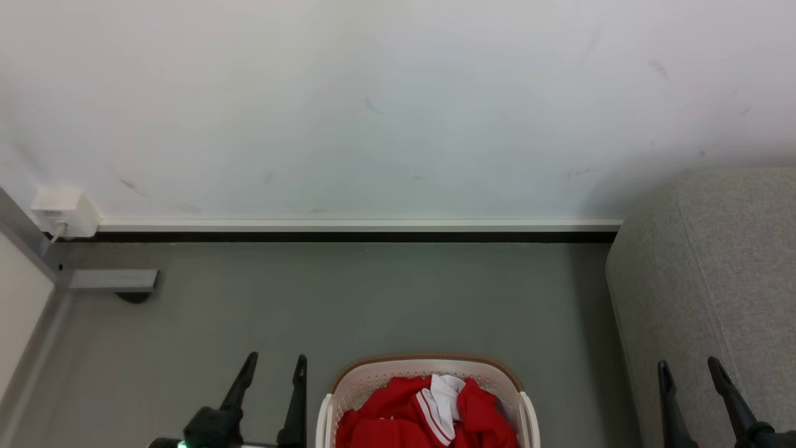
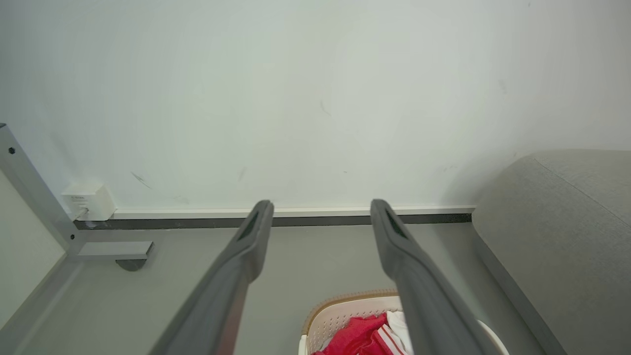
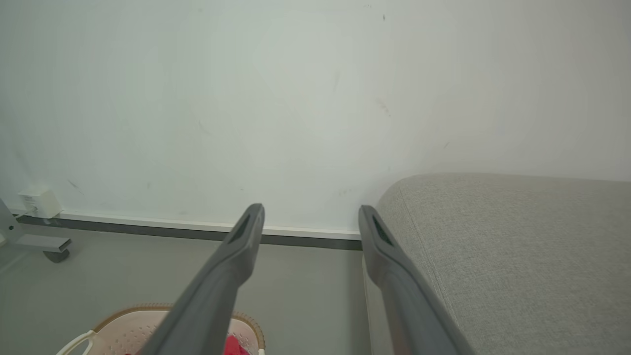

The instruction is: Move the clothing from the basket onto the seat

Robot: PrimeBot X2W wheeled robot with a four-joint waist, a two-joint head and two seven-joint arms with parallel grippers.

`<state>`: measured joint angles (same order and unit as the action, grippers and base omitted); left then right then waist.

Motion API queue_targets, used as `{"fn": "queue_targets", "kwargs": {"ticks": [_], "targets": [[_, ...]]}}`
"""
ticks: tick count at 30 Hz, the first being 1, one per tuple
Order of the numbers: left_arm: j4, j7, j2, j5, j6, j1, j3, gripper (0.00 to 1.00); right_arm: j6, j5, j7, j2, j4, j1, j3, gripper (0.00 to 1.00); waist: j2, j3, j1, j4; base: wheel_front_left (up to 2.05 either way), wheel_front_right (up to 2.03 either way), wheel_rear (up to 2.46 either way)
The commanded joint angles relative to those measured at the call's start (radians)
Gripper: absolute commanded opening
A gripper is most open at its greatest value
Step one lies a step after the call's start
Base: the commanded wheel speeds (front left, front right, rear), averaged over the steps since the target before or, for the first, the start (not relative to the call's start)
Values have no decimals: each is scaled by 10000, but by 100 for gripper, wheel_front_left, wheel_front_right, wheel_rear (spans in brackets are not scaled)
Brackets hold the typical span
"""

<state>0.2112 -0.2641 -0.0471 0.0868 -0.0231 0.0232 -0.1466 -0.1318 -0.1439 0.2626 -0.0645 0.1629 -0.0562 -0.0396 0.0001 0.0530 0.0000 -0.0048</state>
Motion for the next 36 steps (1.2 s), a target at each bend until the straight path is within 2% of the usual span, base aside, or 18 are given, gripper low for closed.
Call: {"fn": "queue_targets", "kwargs": {"ticks": [1,5,11,14,17,25,36], "targets": [[41,-7,-59,-106,37,162,-53,100,21,-76,34,-24,-61,202,12,100,-1,251,0,-172,0,0,0],[281,-7,-59,-312,150,599,-293,100,21,-126,34,-24,-153,483,104,100,-1,876,0,-463,0,0,0],[1282,-7,-63,-694,570,1780,-842,100,21,-215,17,9,-284,1127,203,100,-1,2062,0,-903,0,0,0],[2326,-7,-125,-910,779,2456,-1178,100,21,-264,17,36,-322,1466,265,100,-1,2628,0,-1149,0,0,0],[3961,64,-188,-1230,1055,3400,-1666,100,21,-358,17,69,-379,1920,377,100,-1,3326,0,-1536,0,0,0],[6505,1342,-273,-1808,1412,5221,-2754,100,21,-671,17,135,-516,2626,495,100,-1,4511,0,-2204,0,0,0],[8471,2943,-659,-2050,1508,7140,-3376,100,21,-1875,17,137,-707,3301,1123,100,-1,5978,0,-3018,0,0,0]]}}
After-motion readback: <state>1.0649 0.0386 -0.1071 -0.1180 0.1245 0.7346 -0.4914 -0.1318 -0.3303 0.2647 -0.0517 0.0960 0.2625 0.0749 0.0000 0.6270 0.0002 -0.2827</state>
